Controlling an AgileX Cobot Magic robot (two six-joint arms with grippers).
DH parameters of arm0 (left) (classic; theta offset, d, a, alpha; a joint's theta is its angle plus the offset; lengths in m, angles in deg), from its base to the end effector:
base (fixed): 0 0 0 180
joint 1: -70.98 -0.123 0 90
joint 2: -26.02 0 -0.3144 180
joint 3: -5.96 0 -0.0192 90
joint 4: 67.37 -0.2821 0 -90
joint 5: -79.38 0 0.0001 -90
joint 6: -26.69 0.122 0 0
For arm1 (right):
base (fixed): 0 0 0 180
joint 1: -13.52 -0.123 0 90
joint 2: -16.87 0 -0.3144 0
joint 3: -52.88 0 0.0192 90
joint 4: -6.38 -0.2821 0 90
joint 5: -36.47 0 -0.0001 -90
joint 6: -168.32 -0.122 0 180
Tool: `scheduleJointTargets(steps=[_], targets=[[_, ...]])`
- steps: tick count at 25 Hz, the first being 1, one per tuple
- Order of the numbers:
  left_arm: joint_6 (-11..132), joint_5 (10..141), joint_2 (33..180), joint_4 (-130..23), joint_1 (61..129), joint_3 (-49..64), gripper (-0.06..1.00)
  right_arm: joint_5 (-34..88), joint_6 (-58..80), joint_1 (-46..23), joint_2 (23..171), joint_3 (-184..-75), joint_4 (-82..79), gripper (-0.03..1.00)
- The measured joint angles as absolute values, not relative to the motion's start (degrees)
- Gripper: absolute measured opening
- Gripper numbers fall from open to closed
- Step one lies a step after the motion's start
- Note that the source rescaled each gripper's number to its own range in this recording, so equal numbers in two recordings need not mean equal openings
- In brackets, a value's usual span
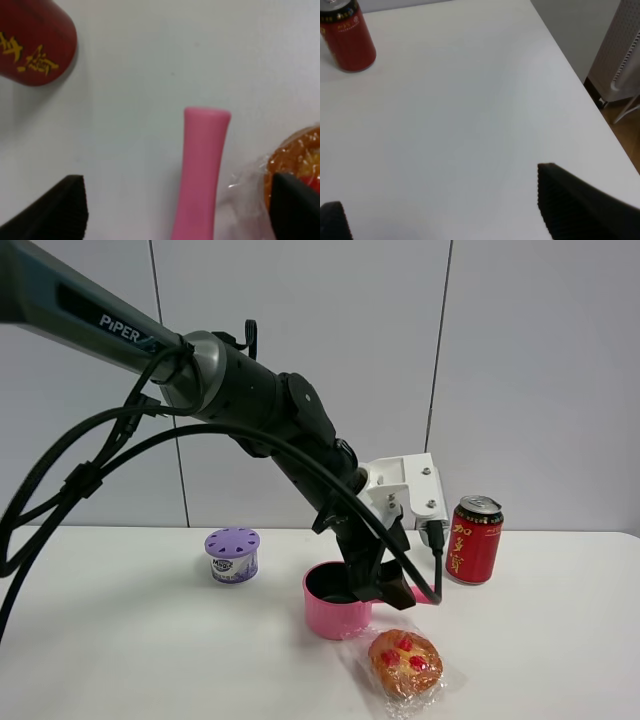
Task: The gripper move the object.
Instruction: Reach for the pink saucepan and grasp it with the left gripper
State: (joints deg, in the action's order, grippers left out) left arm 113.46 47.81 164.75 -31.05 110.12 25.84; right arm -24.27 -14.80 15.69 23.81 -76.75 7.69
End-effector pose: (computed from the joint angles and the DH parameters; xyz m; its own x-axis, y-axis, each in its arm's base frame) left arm 0.4095 -0.3821 0.1158 0.2340 0.8101 -0.5376 0.9458 -0.0616 0.3189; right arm 0.0224 -0.0033 0.2721 -0.4670 0.0610 -0.8822 0.0757 0.9967 0.0288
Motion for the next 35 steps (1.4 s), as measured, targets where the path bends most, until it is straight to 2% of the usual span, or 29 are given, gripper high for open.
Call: scheduleJointTargets(steps=[29, 32, 35], targets=[[118.32, 52.66, 168.60, -30.61, 110.18, 25.84, 0.92, -24.27, -14.80, 15.69, 23.81, -76.75, 7.69, 1.00], [118.37, 52.94, 168.92, -30.59, 110.18, 25.84, 0.87, -24.27, -14.80, 15.69, 23.81, -76.75, 7.69, 1.00], [118.48, 52.94, 168.98, -30.59, 110.18, 25.84, 0.77, -24.27, -14.80, 15.69, 23.81, -76.75, 7.69, 1.00]])
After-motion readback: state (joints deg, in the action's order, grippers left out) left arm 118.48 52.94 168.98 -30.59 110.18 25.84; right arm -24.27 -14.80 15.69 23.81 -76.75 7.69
